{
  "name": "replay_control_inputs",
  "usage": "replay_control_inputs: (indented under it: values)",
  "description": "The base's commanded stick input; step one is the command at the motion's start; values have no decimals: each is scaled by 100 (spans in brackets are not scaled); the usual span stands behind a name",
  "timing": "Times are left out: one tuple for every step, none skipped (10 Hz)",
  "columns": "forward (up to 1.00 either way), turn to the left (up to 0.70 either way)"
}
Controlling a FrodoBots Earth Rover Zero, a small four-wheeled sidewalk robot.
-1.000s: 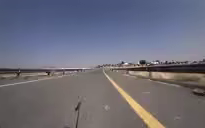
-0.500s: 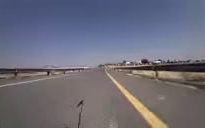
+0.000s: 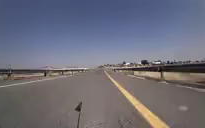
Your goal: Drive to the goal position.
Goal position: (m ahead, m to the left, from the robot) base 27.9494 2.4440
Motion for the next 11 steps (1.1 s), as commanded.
replay_control_inputs:
  values:
    - [100, 0]
    - [100, 0]
    - [100, 0]
    - [100, 0]
    - [100, 0]
    - [100, 0]
    - [100, 0]
    - [100, 0]
    - [100, 0]
    - [100, 0]
    - [100, 14]
